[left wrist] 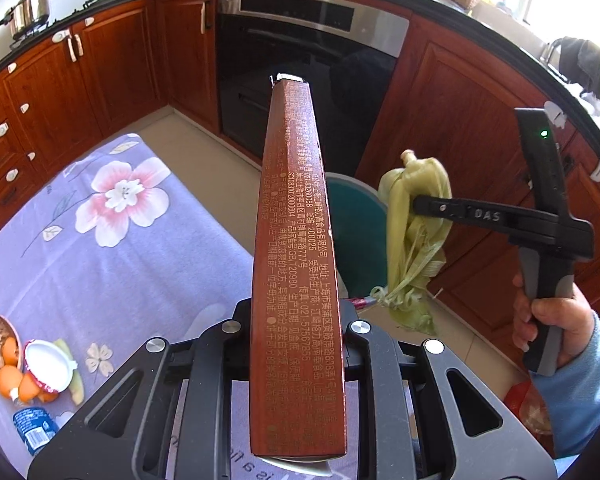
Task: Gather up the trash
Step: 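Carry the brown box and corn husks over the bin and open both grippers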
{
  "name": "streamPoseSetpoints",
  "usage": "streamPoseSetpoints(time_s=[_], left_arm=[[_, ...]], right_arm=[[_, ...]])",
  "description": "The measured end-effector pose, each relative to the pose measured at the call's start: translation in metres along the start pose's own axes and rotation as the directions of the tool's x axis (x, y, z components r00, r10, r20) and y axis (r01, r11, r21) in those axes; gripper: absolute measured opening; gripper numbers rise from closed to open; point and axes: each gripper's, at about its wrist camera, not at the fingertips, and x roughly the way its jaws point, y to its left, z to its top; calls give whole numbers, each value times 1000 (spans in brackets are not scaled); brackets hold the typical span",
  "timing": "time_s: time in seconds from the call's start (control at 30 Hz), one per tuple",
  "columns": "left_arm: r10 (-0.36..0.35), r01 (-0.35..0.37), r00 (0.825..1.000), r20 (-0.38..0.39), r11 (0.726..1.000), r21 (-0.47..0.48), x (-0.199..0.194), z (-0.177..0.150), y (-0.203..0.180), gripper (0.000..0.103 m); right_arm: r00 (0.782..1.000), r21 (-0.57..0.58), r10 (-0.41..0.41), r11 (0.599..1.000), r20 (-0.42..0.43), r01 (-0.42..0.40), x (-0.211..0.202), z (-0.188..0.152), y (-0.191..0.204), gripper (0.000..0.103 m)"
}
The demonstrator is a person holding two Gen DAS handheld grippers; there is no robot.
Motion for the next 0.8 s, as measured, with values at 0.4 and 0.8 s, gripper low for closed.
streamPoseSetpoints(time_s=[0.4,0.8], left_arm=[[-40,41,998,-58,999,8,49,21,-8,20],[-57,59,994,-94,998,16,69,23,-16,20]], right_arm=[[995,37,56,998,-86,-53,55,14,-14,70],[997,101,38,994,-62,-31,42,20,-21,81]])
